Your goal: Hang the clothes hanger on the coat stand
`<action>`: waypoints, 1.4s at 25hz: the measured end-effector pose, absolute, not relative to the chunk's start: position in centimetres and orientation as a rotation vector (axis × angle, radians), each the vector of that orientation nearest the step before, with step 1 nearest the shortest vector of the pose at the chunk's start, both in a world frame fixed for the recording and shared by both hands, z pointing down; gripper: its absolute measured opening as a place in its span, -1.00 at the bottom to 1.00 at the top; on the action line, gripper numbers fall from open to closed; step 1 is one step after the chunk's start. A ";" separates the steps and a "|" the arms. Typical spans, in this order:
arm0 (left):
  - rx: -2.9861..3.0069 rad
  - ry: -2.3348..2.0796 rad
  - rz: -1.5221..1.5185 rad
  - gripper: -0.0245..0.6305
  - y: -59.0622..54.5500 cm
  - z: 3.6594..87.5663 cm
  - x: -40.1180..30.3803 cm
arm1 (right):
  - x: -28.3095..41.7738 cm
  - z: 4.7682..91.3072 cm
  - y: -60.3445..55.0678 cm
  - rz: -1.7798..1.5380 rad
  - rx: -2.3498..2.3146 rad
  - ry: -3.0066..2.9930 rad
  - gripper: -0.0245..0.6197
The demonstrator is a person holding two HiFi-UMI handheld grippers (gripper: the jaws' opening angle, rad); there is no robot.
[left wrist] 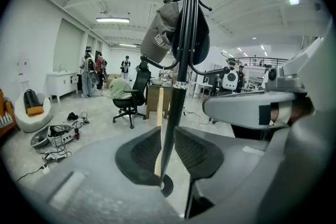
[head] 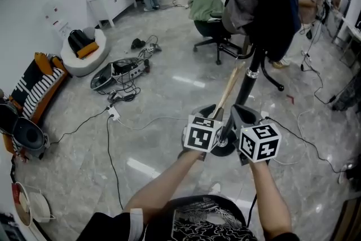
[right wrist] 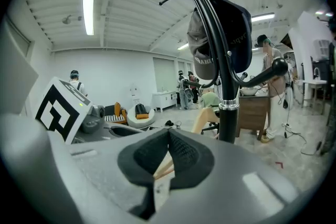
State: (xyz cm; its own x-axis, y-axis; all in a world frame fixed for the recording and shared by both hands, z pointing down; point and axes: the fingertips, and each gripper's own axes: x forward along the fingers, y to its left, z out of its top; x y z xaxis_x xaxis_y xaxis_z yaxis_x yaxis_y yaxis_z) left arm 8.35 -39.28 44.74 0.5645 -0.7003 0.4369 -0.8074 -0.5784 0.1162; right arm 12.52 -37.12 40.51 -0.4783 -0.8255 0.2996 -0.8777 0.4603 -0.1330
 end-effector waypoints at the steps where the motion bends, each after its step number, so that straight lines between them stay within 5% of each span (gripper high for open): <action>1: 2.503 -1.242 0.497 -0.70 -39.2 44.4 8.2 | 12.4 40.3 -37.0 0.397 1.488 -2.516 -0.92; 35: 2.713 -1.071 0.433 -0.91 -32.8 39.0 8.4 | 10.3 37.6 -30.7 0.319 1.617 -2.445 -0.92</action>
State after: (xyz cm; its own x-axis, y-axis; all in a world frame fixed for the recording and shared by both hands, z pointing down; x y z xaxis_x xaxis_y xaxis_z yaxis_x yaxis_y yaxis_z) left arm 8.42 -32.83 39.02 0.6960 -0.6339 0.3371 -0.6902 -0.7202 0.0707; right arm 10.34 -30.69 37.59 -0.3854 -0.8805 0.2761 -0.9218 0.3808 -0.0725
